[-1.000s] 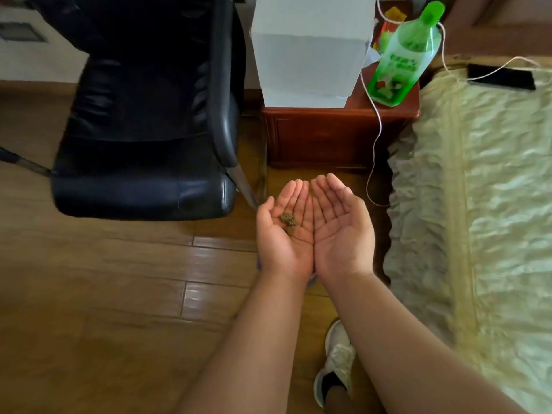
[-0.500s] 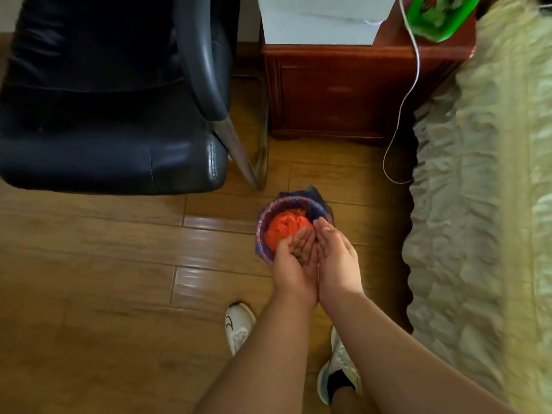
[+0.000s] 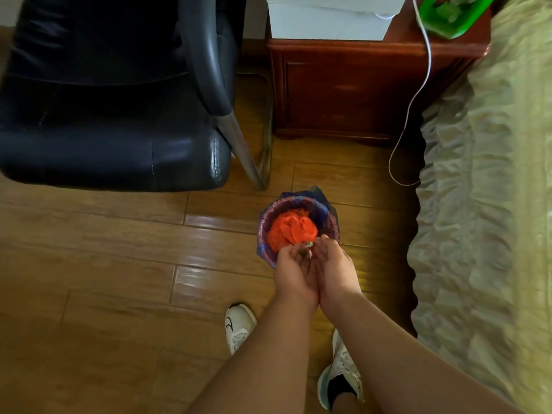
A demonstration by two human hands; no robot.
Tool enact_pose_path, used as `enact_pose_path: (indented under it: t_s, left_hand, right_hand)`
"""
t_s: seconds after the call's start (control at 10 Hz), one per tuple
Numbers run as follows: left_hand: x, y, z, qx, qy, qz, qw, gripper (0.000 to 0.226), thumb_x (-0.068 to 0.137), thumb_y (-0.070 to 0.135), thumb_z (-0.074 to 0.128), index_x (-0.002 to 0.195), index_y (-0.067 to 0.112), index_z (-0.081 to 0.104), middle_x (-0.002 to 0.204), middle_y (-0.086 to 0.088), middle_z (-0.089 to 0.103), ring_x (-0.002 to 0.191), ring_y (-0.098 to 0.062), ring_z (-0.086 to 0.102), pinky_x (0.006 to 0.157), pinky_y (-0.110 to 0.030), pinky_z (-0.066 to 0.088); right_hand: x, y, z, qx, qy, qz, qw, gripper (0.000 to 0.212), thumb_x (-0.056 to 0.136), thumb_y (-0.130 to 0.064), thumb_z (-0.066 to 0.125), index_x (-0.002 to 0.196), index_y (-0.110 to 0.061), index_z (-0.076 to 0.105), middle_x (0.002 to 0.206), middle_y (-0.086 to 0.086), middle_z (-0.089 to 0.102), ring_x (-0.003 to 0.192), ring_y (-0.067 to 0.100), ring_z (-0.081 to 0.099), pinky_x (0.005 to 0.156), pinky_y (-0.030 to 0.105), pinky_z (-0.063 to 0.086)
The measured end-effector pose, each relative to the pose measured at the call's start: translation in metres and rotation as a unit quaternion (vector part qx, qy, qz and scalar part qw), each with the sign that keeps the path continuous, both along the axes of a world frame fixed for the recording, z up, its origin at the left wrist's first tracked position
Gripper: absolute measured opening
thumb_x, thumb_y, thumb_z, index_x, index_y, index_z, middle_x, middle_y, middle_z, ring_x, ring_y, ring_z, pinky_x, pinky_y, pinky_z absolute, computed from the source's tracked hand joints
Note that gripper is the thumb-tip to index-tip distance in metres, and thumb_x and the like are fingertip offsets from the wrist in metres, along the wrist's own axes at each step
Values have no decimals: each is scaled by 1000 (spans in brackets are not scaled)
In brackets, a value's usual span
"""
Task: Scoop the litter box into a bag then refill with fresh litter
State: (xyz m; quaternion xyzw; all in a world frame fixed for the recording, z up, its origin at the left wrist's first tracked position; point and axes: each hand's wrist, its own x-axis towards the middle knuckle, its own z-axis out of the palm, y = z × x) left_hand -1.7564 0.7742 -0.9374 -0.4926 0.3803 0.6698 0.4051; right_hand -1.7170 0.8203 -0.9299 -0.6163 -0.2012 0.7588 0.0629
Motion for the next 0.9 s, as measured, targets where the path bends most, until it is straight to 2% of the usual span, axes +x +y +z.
enact_pose_path:
  t_s: [0.1, 0.2, 0.3, 0.4, 0.5, 0.6, 0.7, 0.8, 0.9]
  left_hand:
    - [-2, -1, -2, -8, 5, 6, 1000, 42, 102, 32, 54, 132, 3, 63, 124, -13, 70, 113, -26, 67, 103, -39, 52]
    - [-3, -5, 0, 4, -14, -1, 1000, 41, 102, 41, 52, 122, 8, 66, 131, -10, 66, 117, -24, 63, 117, -42, 39]
    - [-8, -10, -2, 47, -38, 2, 998, 59, 102, 54, 46, 137, 9, 60, 139, -15, 61, 131, -31, 55, 120, -46, 31]
    - [-18, -16, 3, -2, -28, -85, 996, 74, 98, 67, 46, 141, 7, 54, 116, -12, 65, 103, -26, 61, 104, -45, 37]
    - [-27, -26, -1, 80, -17, -102, 991, 83, 95, 74, 44, 154, 15, 44, 146, -16, 56, 130, -32, 56, 117, -52, 34]
    - [-34, -34, 0, 122, -16, -91, 988, 77, 95, 74, 43, 147, 18, 54, 147, -16, 59, 135, -37, 56, 120, -56, 33]
    - [-43, -31, 5, 96, -18, -109, 989, 84, 92, 77, 45, 139, 8, 59, 139, -18, 64, 132, -35, 56, 116, -51, 38]
    - [-53, -28, 24, 124, -16, -121, 985, 87, 93, 75, 43, 141, 4, 54, 142, -23, 60, 136, -39, 53, 120, -56, 32]
    - [-61, -26, 49, 88, 52, -185, 977, 62, 103, 59, 42, 140, 13, 59, 144, -12, 61, 133, -30, 57, 114, -53, 40]
  right_hand:
    - [2, -4, -4, 7, 18, 45, 999, 30, 96, -32, 61, 119, -15, 72, 114, 12, 76, 107, 24, 73, 103, 43, 53]
    - [3, -10, -2, 33, 13, 116, 993, 34, 95, -36, 63, 128, -29, 69, 120, 0, 74, 113, 16, 69, 108, 41, 48]
    - [9, -18, 4, 68, 39, 226, 971, 37, 99, -41, 59, 136, -37, 63, 137, -10, 64, 125, 7, 58, 114, 35, 41]
    - [12, -22, 4, 84, 83, 346, 931, 46, 103, -50, 47, 147, -38, 51, 157, -18, 41, 147, 4, 31, 126, 37, 21]
    - [3, -12, -7, 148, 41, 472, 868, 52, 105, -57, 30, 156, -45, 31, 165, -24, 14, 154, 2, -1, 128, 41, -2]
    - [-5, -2, -8, 223, 21, 499, 837, 59, 102, -63, 32, 158, -49, 15, 164, -30, -1, 151, -2, -13, 126, 41, -7]
    - [-10, -4, 2, 230, 86, 533, 810, 52, 103, -59, 37, 154, -52, 28, 157, -36, 14, 147, -10, -3, 125, 31, -1]
    - [-20, 5, 1, 239, 7, 540, 807, 54, 100, -63, 40, 152, -50, 34, 164, -22, 21, 154, 7, 10, 126, 37, 9]
    - [-30, 23, 12, 261, -91, 524, 806, 69, 91, -73, 39, 154, -49, 28, 167, -11, 21, 153, 22, 21, 122, 46, 26]
